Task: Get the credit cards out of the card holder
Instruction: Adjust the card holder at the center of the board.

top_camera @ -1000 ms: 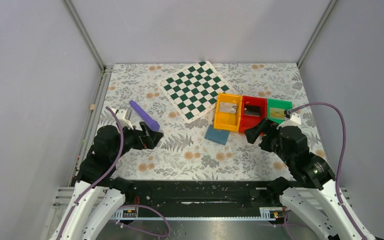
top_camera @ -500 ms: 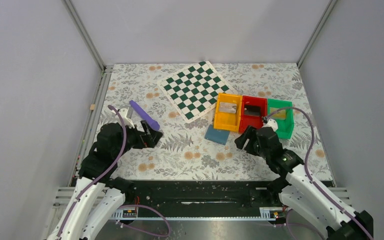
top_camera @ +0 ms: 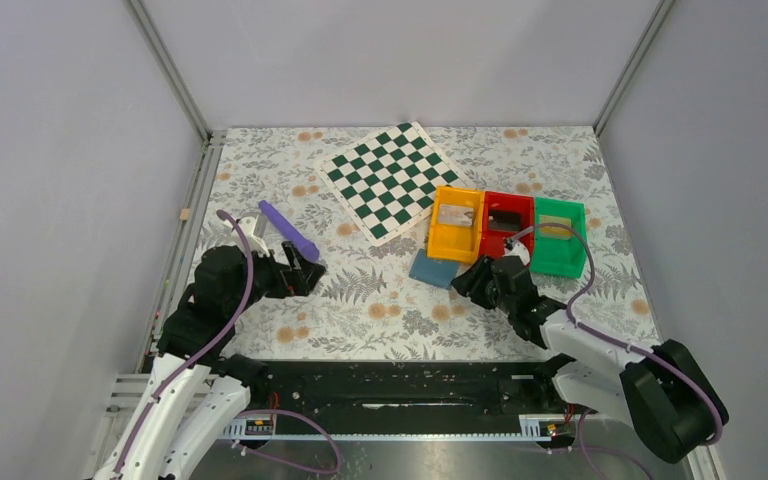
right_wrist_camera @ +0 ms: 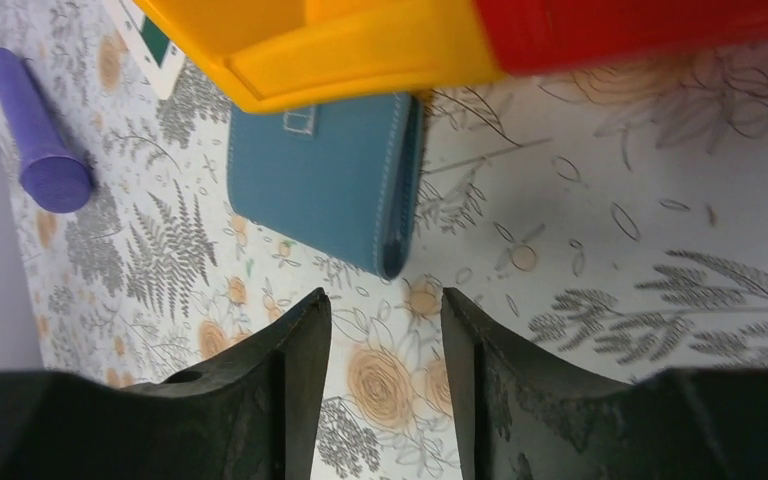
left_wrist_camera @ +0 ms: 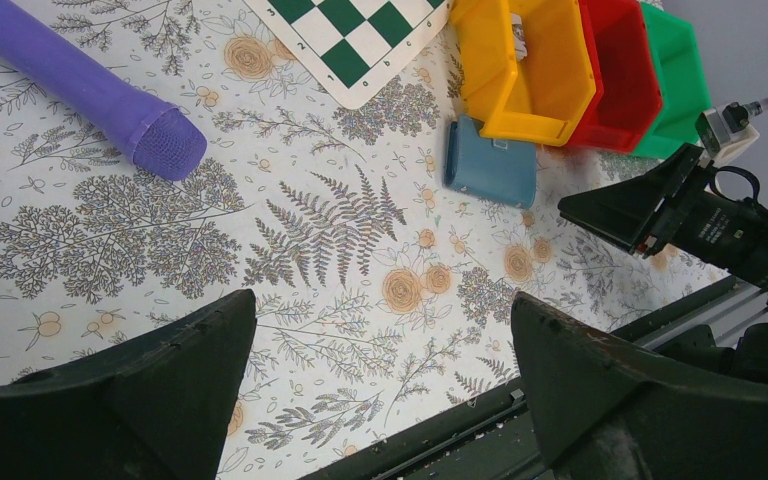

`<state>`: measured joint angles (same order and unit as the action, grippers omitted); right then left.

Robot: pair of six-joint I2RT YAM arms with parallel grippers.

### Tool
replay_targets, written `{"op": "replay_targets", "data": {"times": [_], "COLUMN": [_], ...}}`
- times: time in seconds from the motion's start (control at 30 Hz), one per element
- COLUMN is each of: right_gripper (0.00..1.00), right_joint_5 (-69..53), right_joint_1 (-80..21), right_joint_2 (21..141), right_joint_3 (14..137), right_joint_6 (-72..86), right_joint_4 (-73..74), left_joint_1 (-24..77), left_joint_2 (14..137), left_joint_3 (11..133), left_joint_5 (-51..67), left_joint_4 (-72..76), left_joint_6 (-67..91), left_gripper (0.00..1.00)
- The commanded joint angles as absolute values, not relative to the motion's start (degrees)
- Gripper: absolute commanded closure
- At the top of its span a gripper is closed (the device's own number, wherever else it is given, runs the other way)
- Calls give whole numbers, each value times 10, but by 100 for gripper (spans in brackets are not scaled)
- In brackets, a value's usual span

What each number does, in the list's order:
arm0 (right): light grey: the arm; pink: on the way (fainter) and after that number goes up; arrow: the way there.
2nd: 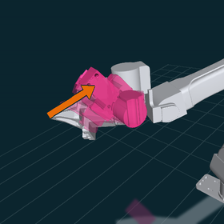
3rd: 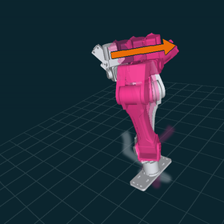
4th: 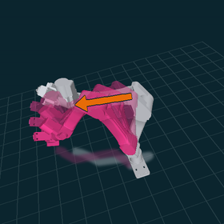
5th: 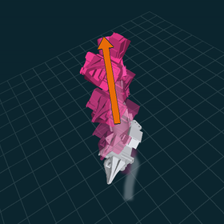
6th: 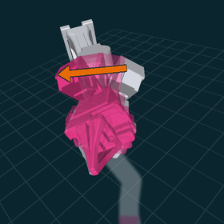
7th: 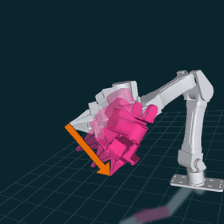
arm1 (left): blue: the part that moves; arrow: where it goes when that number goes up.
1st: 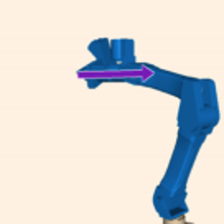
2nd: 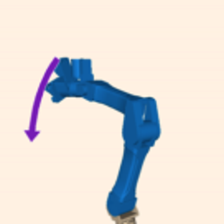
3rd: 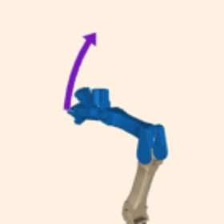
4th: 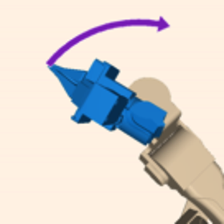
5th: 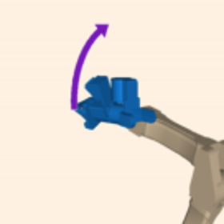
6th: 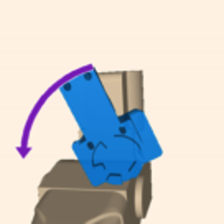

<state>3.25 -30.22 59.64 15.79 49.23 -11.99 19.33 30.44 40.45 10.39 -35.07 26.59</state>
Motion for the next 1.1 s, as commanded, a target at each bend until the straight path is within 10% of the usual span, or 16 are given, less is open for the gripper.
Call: {"op": "replay_targets", "data": {"times": [0.0, 0.8, 1.07], "right_gripper": [49, 58, 91], "right_joint_5": [28, 25, 2], "right_joint_1": [-301, -301, -301], "right_joint_2": [632, 774, 781], "right_joint_3": [161, 202, 203], "right_joint_6": [504, 521, 523], "right_joint_4": [-234, -294, -301], "left_joint_1": [192, 191, 191], "left_joint_2": [298, 303, 304], "left_joint_3": [426, 427, 427], "left_joint_5": [93, 93, 91], "left_joint_4": [-339, -338, -338], "left_joint_6": [265, 266, 265], "left_gripper": [3, 3, 3]}}
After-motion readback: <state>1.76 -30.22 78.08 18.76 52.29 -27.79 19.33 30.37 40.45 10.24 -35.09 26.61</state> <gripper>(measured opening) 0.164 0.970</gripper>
